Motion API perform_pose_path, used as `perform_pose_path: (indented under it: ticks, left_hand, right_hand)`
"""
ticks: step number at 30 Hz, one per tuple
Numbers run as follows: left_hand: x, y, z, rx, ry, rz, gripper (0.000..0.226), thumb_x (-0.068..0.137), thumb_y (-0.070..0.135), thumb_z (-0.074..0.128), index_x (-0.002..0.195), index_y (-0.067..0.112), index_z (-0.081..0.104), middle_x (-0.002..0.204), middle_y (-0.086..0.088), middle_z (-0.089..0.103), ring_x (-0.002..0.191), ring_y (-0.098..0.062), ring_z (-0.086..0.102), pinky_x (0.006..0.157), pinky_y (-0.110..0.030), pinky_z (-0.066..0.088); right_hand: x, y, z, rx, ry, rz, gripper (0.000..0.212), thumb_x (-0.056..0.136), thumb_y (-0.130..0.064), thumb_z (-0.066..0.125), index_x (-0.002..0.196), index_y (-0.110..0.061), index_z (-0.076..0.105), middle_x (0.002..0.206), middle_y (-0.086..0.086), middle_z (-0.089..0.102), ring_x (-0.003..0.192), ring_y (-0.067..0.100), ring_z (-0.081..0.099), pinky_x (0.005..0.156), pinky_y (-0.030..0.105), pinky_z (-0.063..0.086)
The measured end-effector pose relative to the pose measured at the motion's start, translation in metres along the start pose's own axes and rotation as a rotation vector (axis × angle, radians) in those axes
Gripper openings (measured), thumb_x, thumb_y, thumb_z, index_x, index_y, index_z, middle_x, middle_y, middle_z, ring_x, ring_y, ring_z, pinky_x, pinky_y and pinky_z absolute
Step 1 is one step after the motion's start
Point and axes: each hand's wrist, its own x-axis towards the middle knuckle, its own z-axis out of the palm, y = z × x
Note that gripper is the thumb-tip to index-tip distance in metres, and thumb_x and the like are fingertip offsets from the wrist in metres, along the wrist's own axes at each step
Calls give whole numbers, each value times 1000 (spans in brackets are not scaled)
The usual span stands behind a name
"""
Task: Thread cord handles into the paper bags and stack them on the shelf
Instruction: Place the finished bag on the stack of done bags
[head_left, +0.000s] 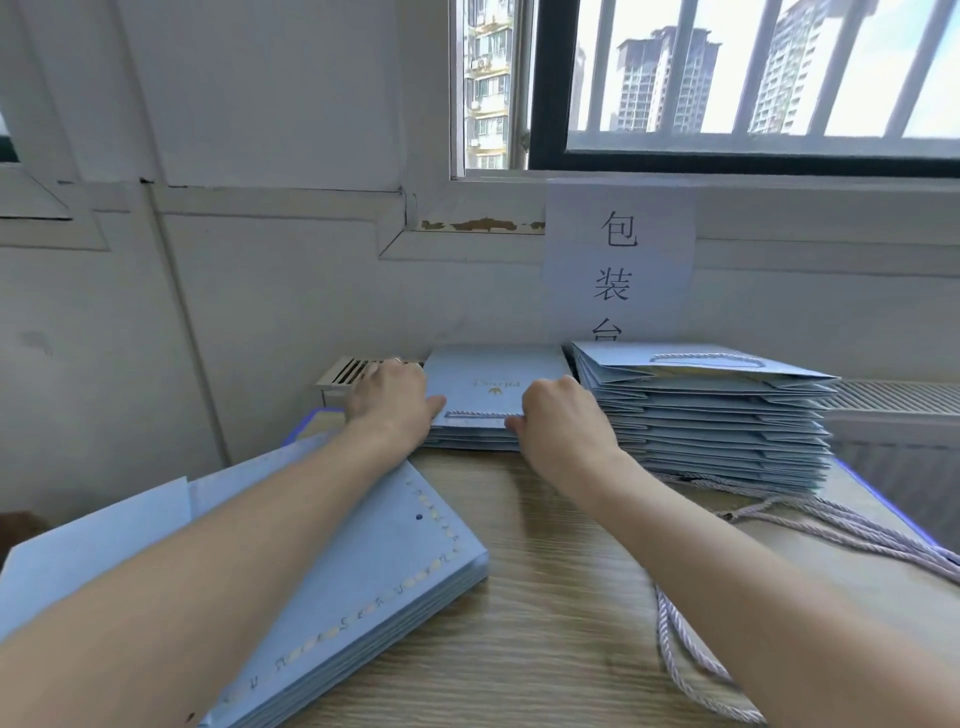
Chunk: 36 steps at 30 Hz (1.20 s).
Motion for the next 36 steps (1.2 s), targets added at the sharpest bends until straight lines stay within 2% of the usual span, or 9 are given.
perform_pose_path:
  ticks: [7, 12, 16, 20, 23, 25, 30, 34, 36]
  left_hand:
    - [-4, 3, 2, -230, -104, 15, 56, 80, 59, 72, 54, 10, 62, 64, -7, 59, 80, -26, 57, 69, -34, 52]
    - [-5, 9, 4, -103, -166, 43, 50, 80, 56, 74, 66, 12, 53, 90, -10, 61, 89, -28, 61, 66, -29, 40]
    - [-3, 18, 0, 8, -190, 62, 46, 82, 55, 72, 85, 13, 54, 108, -11, 63, 102, -30, 61, 73, -30, 41]
    - [3, 1, -12, -106, -322, 74, 37, 85, 52, 71, 81, 16, 64, 99, -7, 67, 93, -23, 62, 70, -27, 43]
    - [2, -15, -13, -216, -350, 96, 27, 88, 40, 71, 91, 14, 73, 96, -2, 70, 90, -18, 63, 74, -27, 46]
    - [0, -17, -9, -236, -305, 104, 23, 87, 36, 73, 93, 13, 75, 96, -3, 71, 93, -17, 64, 81, -30, 51]
    - [-1, -13, -9, -183, -286, 141, 23, 87, 35, 74, 94, 13, 73, 100, -4, 69, 101, -18, 60, 89, -31, 50]
    - [-3, -1, -17, -21, -333, 169, 25, 95, 34, 63, 99, 11, 70, 106, -9, 66, 104, -24, 58, 87, -32, 49]
    - [-4, 9, -18, 67, -326, 163, 32, 98, 37, 57, 85, 8, 63, 104, -13, 61, 99, -28, 58, 79, -32, 47]
  right_hand:
    - [5, -1, 0, 87, 43, 89, 49, 99, -39, 58, 65, -14, 33, 81, 6, 41, 84, 33, 51, 66, 32, 38]
    - [8, -8, 13, -22, 53, 83, 23, 98, -32, 62, 97, -10, 57, 98, 11, 53, 109, 30, 54, 69, 34, 43]
    - [8, -15, 19, -122, 46, 86, 17, 97, -17, 63, 112, -9, 60, 110, 10, 57, 115, 30, 51, 70, 34, 41]
    - [6, -15, 10, -96, 22, 99, 6, 95, -9, 62, 94, -7, 56, 97, 10, 52, 117, 35, 51, 68, 36, 44]
    - [1, -10, 3, -111, -5, 98, 34, 86, 13, 54, 68, -8, 34, 76, 7, 40, 112, 37, 54, 65, 35, 45]
    - [-4, -10, 5, -133, 4, 96, 36, 82, 18, 53, 67, -9, 36, 72, 8, 38, 111, 36, 56, 65, 34, 46]
    - [-11, -13, 22, -247, 33, 72, 31, 86, 14, 53, 111, -3, 60, 112, 17, 60, 121, 35, 49, 71, 29, 42]
    - [-8, -13, 20, -233, 38, 69, 30, 88, 11, 52, 113, -4, 60, 113, 17, 60, 120, 35, 48, 69, 30, 42]
    - [-4, -15, 17, -198, 42, 88, 22, 94, 0, 54, 114, -5, 60, 113, 14, 60, 120, 35, 49, 67, 33, 43]
